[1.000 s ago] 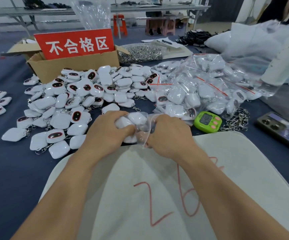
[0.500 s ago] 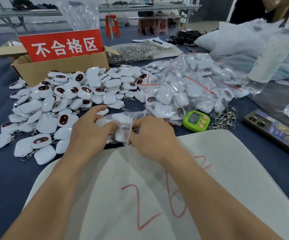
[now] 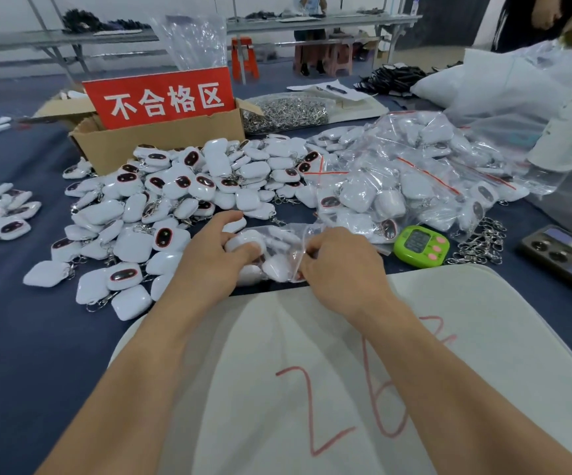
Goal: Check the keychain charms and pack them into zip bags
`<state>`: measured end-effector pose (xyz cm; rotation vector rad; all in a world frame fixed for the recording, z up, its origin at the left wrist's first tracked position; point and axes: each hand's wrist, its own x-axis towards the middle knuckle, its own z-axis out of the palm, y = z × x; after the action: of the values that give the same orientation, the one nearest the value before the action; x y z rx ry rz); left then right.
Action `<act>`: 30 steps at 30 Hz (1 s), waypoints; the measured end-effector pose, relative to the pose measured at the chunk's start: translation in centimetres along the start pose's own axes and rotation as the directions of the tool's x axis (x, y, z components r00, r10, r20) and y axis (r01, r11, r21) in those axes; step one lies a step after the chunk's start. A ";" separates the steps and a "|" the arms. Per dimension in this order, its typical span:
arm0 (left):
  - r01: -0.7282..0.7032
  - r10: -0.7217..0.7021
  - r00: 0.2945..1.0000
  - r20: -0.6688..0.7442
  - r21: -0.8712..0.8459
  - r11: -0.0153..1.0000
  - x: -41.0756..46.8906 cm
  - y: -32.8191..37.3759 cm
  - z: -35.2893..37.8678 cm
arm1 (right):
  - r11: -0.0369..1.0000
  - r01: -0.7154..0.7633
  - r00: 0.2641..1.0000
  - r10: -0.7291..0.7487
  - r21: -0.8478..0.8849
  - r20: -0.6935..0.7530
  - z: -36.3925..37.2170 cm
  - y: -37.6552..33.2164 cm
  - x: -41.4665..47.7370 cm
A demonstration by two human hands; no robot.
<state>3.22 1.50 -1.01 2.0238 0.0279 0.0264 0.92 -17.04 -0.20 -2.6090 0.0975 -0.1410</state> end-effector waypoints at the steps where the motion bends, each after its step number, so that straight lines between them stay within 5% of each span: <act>1: 0.008 -0.008 1.000 -0.019 -0.013 1.000 -0.1 0.0 0.0 | 1.000 -0.023 1.000 0.022 -0.018 -0.010 -0.1 0.1 0.1; 5: 0.042 -0.061 0.990 -0.129 -0.148 0.988 0.1 0.5 -0.1 | 0.993 -0.091 0.994 0.086 -0.075 -0.059 -0.2 0.3 0.2; 8: 0.116 -0.144 0.989 -0.039 -0.415 0.903 0.5 0.9 -0.7 | 0.993 -0.108 0.990 0.103 -0.050 -0.098 -0.1 0.8 0.1; 13: -0.058 0.048 0.964 0.260 0.030 0.998 -0.2 0.5 -0.8 | 0.995 -0.042 0.997 0.048 0.092 -0.066 0.2 0.7 0.3; 16: -0.097 0.059 0.941 0.332 0.100 0.990 -0.1 0.5 -1.1 | 0.997 -0.020 0.997 0.026 0.081 -0.075 0.0 0.7 0.3; 26: 0.005 -0.004 1.000 0.016 -0.031 1.000 0.2 0.0 -0.4 | 1.000 -0.020 0.997 0.021 0.006 -0.081 -0.3 1.0 0.1; 30: -0.021 0.021 0.998 -0.064 -0.007 1.000 -0.3 0.3 0.0 | 0.999 -0.036 0.979 0.042 0.037 -0.201 -0.8 0.7 0.1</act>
<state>2.96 1.39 -0.71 2.0155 0.0469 0.1047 0.93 -18.06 0.12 -2.5512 0.2158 -0.3897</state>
